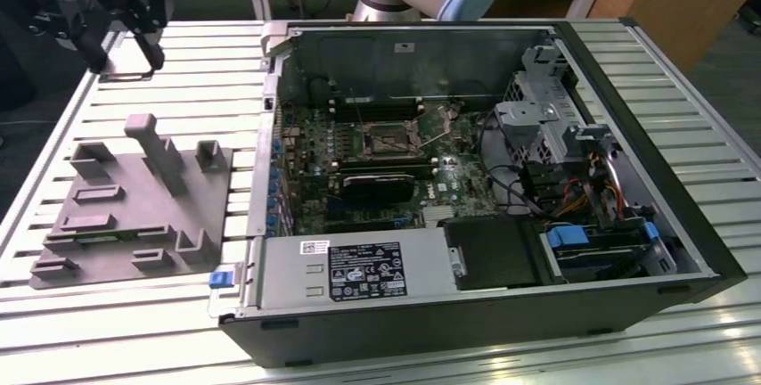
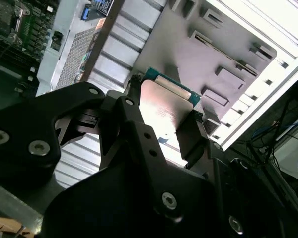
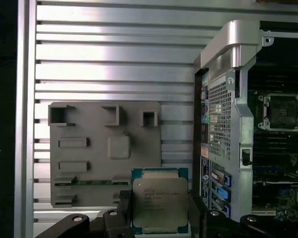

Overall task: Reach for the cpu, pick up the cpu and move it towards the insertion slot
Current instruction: 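Pick up the cpu and move it towards the insertion slot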

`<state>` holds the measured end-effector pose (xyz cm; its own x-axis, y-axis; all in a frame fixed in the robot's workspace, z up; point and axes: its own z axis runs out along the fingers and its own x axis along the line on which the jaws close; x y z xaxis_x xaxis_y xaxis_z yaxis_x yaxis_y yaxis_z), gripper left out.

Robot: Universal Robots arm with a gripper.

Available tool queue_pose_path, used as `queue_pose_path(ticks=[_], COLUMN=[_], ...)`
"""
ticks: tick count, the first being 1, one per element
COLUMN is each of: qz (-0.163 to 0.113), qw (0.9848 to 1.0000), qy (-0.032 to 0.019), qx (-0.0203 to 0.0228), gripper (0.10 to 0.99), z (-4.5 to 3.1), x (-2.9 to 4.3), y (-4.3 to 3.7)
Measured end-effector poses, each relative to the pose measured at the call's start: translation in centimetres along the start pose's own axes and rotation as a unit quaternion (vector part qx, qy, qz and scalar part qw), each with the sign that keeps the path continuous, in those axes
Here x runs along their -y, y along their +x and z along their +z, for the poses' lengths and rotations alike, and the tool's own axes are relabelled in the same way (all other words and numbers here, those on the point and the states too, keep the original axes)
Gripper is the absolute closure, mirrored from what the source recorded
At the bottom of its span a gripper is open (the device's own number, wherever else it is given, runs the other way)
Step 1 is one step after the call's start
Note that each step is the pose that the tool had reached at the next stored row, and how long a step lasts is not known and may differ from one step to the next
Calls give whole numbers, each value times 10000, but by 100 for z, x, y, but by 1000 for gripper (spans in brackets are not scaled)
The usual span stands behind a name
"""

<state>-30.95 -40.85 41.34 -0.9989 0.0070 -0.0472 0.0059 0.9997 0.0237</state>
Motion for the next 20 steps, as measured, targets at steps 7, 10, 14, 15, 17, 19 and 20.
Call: queue_pose_path(ticks=[7,10,14,15,17,19,20], qz=[0,-1,0,0,-1,0,0], qw=[10000,10000,10000,10000,10000,10000,10000], qy=[0,0,0,0,0,0,0], qx=[-1,-2,-2,-3,-3,-3,-3], gripper=[549,549,549,549,549,549,549], z=[14,18,25,26,29,33,35], x=[-2,-2,-3,-3,-3,-4,-4], y=[-282,-386,-522,-557,-628,-696,-730])
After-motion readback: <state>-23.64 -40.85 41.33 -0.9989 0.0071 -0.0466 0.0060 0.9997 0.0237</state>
